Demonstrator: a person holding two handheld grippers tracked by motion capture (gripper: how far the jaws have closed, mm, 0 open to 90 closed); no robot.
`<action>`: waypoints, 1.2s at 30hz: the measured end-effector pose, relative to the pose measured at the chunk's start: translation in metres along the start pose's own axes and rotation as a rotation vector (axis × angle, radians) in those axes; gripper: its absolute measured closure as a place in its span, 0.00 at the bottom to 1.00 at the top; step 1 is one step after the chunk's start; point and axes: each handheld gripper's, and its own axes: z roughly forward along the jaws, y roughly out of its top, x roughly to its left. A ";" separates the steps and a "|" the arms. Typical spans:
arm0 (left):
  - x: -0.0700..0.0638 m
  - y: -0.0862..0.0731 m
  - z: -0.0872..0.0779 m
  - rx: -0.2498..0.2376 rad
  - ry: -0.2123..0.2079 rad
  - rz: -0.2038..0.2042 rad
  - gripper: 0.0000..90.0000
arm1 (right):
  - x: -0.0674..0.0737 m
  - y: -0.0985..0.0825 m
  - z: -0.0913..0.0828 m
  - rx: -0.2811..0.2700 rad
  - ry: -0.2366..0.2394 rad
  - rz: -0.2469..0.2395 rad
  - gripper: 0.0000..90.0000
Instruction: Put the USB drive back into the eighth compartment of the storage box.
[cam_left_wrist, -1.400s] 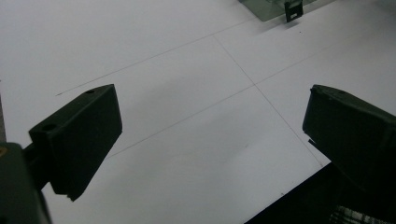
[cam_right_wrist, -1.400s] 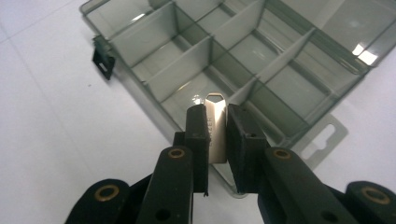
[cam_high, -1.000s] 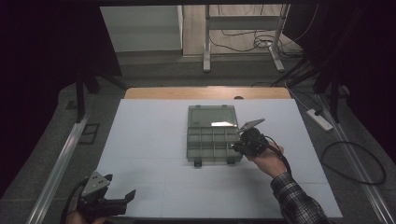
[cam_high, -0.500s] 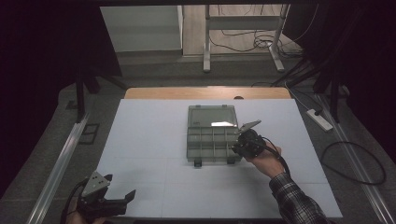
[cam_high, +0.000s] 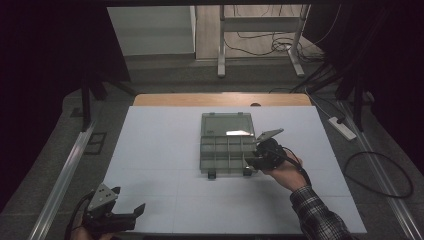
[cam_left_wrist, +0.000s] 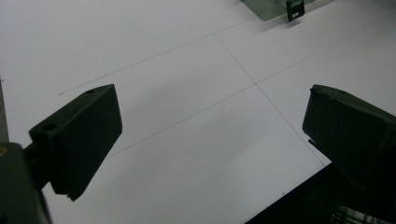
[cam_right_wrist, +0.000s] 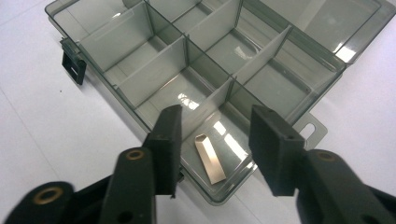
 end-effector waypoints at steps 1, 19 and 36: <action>0.000 0.000 0.000 -0.001 -0.001 -0.001 0.06 | 0.000 0.000 -0.001 -0.001 -0.001 0.005 0.58; 0.000 0.000 0.000 0.000 0.001 0.000 0.05 | 0.007 -0.003 -0.014 -0.023 0.031 0.024 0.32; 0.000 0.000 0.000 0.000 0.002 -0.002 0.05 | 0.014 -0.010 -0.020 -0.028 0.044 0.029 0.16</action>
